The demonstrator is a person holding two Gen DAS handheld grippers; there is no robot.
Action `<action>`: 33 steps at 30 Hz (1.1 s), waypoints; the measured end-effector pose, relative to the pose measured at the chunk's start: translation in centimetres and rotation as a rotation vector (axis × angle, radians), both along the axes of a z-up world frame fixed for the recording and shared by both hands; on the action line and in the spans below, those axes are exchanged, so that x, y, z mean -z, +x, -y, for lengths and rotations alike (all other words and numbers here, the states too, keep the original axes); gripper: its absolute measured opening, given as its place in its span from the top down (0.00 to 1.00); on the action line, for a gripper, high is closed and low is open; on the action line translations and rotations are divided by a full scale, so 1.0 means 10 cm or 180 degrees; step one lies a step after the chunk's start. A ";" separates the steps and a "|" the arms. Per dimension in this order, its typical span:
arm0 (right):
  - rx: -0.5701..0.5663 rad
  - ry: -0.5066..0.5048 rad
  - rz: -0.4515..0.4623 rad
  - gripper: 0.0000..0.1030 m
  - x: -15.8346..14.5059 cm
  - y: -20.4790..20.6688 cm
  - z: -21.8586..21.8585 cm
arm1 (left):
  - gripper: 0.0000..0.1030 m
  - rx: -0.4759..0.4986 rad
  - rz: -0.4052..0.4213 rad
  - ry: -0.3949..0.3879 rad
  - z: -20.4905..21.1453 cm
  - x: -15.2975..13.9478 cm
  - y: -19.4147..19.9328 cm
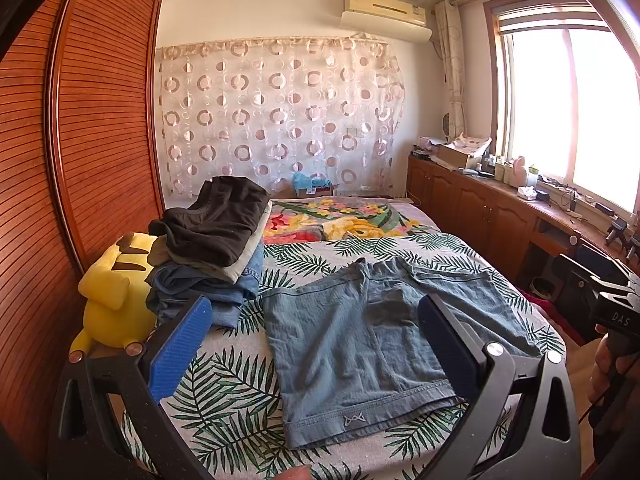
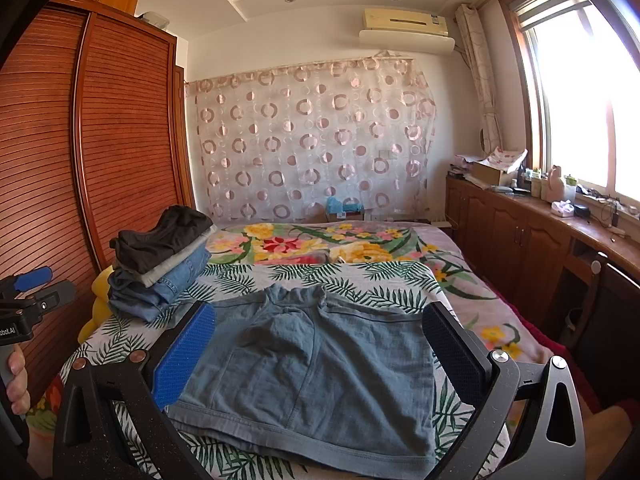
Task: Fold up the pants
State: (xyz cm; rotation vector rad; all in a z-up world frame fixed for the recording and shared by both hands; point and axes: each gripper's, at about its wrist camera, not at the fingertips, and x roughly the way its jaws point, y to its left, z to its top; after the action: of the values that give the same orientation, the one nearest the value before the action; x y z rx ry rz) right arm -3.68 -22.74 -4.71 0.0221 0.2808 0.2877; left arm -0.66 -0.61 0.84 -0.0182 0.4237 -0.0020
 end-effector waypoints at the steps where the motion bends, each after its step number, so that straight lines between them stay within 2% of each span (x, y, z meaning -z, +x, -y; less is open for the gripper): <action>1: 0.0000 0.0004 0.0001 0.00 0.00 0.00 0.00 | 0.00 -0.0002 0.0000 0.0000 0.00 0.00 0.00; 33: -0.0012 0.0012 0.0008 0.00 0.01 -0.01 0.01 | 0.00 0.0001 0.0014 0.0004 0.00 -0.01 -0.02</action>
State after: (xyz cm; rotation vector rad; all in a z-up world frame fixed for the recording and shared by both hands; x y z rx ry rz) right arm -3.75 -22.80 -4.83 0.0250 0.2780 0.2921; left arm -0.85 -0.63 0.97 -0.0170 0.4193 -0.0021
